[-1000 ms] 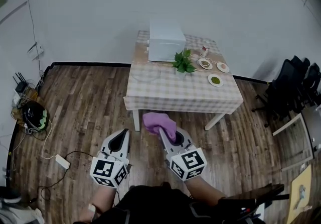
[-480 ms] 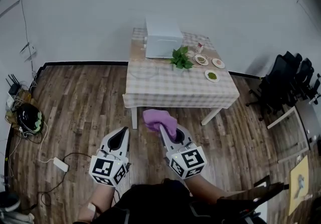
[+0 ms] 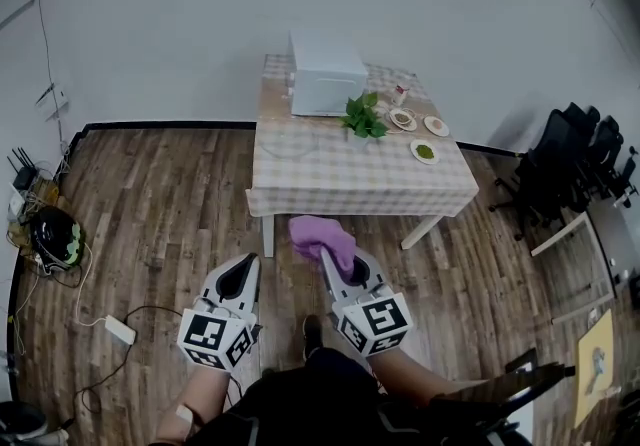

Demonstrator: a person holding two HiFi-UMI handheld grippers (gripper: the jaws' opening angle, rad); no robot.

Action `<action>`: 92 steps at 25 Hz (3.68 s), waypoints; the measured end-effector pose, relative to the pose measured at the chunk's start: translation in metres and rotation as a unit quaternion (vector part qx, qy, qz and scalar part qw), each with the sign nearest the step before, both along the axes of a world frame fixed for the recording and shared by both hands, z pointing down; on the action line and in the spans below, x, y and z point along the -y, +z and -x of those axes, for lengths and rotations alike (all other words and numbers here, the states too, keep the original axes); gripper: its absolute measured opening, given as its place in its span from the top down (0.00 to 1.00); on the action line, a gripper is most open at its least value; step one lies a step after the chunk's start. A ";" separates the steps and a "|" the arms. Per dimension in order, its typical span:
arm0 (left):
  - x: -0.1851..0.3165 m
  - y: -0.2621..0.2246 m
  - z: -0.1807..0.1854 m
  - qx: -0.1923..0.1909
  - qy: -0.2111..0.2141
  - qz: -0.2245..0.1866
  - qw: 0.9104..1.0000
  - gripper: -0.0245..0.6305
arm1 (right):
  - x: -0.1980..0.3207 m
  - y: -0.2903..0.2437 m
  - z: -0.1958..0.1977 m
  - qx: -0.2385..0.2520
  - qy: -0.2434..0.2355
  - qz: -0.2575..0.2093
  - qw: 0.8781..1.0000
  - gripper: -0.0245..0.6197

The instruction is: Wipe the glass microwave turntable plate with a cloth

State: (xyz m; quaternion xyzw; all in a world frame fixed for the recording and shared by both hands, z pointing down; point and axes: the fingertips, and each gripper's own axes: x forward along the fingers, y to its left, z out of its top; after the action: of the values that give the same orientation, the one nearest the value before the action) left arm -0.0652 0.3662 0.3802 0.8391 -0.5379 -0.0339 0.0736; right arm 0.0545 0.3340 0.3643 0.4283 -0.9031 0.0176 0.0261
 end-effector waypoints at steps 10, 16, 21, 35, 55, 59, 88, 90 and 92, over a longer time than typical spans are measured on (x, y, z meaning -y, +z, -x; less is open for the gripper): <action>0.062 -0.004 -0.008 0.014 -0.011 0.005 1.000 0.95 | 0.066 0.001 -0.003 0.010 -0.019 0.006 1.000 0.88; 0.109 -0.006 -0.021 0.020 -0.010 0.008 1.000 0.95 | 0.109 -0.001 -0.015 0.017 -0.027 0.003 0.999 0.88; 0.141 -0.007 -0.033 0.022 -0.013 0.013 1.000 0.95 | 0.138 0.005 -0.024 0.015 -0.033 0.015 0.999 0.88; 0.219 -0.001 -0.070 0.045 -0.026 0.027 0.998 0.95 | 0.215 0.008 -0.061 0.028 -0.047 0.019 0.998 0.88; 0.285 0.015 -0.086 0.060 -0.032 0.052 0.996 0.95 | 0.285 0.030 -0.079 0.032 -0.057 0.043 0.997 0.88; 0.301 0.018 -0.073 0.054 -0.028 0.050 0.997 0.95 | 0.301 0.031 -0.065 0.025 -0.052 0.042 0.997 0.88; 0.412 0.032 0.057 0.040 0.004 0.048 0.998 0.95 | 0.397 0.038 0.047 -0.020 0.005 0.058 0.998 0.88; 0.418 0.033 0.064 0.040 0.008 0.048 0.998 0.95 | 0.402 0.039 0.054 -0.022 0.010 0.061 0.998 0.88; 0.423 0.035 0.071 0.043 0.012 0.048 0.998 0.95 | 0.405 0.042 0.061 -0.023 0.014 0.063 0.998 0.88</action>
State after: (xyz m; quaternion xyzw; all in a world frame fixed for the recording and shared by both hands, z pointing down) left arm -0.1360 -0.0567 0.4152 0.8415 -0.5318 0.0292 0.0906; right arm -0.0068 -0.0710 0.4061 0.4386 -0.8933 0.0648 0.0740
